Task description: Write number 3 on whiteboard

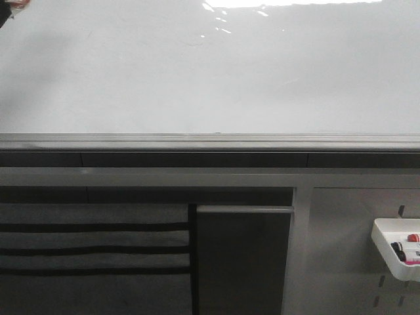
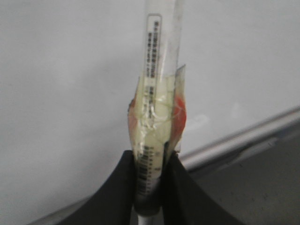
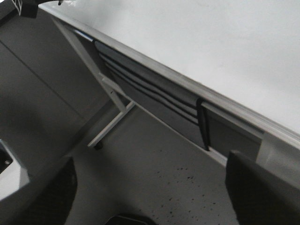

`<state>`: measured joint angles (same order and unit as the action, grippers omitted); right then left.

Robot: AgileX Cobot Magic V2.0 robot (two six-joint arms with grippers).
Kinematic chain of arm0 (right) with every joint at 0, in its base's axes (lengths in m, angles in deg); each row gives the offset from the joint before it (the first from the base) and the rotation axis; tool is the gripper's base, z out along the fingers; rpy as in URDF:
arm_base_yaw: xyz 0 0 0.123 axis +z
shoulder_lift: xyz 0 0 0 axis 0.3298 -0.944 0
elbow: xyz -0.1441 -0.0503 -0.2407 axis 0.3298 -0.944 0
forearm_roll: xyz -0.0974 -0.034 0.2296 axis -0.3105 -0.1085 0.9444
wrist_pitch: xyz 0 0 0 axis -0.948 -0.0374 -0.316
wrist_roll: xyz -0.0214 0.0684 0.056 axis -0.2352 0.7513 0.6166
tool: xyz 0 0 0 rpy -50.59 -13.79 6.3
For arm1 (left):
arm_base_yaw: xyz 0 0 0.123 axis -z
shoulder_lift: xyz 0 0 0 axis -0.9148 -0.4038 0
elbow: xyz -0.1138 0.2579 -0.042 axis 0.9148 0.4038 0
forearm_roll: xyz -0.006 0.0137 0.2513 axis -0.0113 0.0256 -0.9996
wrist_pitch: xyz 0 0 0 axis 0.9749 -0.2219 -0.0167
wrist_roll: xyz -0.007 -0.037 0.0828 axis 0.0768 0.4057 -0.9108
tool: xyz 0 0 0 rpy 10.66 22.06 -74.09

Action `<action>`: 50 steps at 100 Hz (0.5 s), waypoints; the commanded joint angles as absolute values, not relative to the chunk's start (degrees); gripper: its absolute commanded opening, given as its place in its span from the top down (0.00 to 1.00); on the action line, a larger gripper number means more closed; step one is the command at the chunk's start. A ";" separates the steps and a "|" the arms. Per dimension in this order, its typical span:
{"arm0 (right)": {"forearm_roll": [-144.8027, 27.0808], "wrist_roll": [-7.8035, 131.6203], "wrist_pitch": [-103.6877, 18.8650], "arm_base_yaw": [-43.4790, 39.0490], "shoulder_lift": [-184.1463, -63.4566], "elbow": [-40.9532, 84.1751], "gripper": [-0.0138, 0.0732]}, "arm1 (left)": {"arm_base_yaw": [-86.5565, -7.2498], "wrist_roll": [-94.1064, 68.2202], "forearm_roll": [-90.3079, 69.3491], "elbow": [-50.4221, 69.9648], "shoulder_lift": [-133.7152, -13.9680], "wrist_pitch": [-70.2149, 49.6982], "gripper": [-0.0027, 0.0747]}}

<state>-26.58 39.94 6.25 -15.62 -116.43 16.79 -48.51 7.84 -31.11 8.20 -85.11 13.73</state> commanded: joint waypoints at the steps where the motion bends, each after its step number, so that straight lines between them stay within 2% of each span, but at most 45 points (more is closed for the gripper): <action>1: -23.70 39.98 8.51 -13.54 -120.58 22.49 0.17 | -46.55 -1.80 -21.88 5.80 -82.14 18.43 0.99; 11: -27.38 39.98 10.23 -8.50 -124.81 26.79 0.18 | -44.46 -14.35 -12.17 5.77 -81.76 26.74 0.99; 21: -33.37 39.56 10.04 -1.41 -128.72 29.55 0.23 | -41.85 -21.51 -6.88 5.77 -82.15 34.07 0.99; 33: -38.70 36.35 9.89 7.60 -132.51 31.76 0.25 | -37.88 -24.81 -3.87 5.77 -82.28 36.94 0.99; 50: -38.79 34.89 7.31 14.80 -135.84 33.99 0.25 | -31.84 -27.45 -3.77 5.77 -82.28 37.45 0.99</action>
<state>-40.10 36.13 10.45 12.00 -135.53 30.89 -34.41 -26.01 -6.87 7.70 -83.24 38.42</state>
